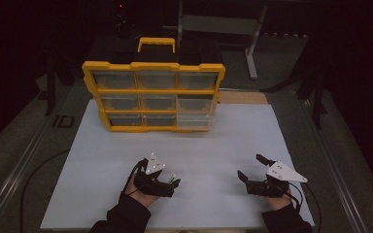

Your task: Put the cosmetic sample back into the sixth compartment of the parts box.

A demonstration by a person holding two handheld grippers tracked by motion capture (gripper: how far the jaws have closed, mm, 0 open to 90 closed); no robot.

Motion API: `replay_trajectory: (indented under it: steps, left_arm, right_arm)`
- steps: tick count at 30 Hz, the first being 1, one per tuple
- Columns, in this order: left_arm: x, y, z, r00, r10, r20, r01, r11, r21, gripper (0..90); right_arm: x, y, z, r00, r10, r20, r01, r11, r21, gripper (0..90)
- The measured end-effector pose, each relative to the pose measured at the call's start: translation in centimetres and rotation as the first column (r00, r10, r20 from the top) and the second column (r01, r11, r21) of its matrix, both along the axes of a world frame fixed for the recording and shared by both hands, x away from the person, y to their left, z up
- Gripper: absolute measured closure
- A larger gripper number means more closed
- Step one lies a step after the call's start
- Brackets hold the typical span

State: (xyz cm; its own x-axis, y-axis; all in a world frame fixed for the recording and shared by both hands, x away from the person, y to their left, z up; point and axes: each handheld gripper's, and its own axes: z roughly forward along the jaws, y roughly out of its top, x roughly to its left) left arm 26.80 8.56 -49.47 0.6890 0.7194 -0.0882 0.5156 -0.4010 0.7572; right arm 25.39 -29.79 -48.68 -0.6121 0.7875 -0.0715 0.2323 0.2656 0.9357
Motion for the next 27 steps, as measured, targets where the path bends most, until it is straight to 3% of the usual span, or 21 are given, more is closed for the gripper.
replay_trajectory:
  steps: [6, 9, 18, 19, 27]
  left_arm:
    - [0.2, -0.4, -0.5, 0.9987, 0.021, -0.046, -0.020, 0.9994, 0.028, 6.9]
    - [0.3, -0.5, -0.7, 0.9969, 0.037, -0.069, -0.035, 0.9988, 0.035, 11.3]
    - [0.2, -1.0, -1.2, 0.9926, 0.014, -0.120, -0.002, 0.9950, 0.100, 24.6]
    - [0.2, -1.1, -1.2, 0.9923, 0.014, -0.123, -0.002, 0.9954, 0.096, 32.4]
    - [0.5, -1.0, -1.3, 0.9864, 0.005, -0.164, 0.009, 0.9962, 0.087, 56.8]
  right_arm:
    - [0.0, 0.0, 0.0, 1.0000, -0.002, -0.001, 0.002, 1.000, -0.004, 9.5]
    - [0.0, 0.0, 0.0, 1.0000, -0.001, 0.000, 0.001, 1.000, -0.005, 9.4]
    - [0.0, 0.1, 0.0, 1.0000, -0.001, -0.001, 0.001, 1.000, -0.007, 9.5]
    - [0.0, 0.0, -0.1, 1.0000, -0.001, -0.001, 0.001, 1.000, -0.008, 9.5]
    - [0.0, 0.0, 0.0, 1.0000, 0.001, 0.001, -0.001, 1.000, -0.011, 9.5]
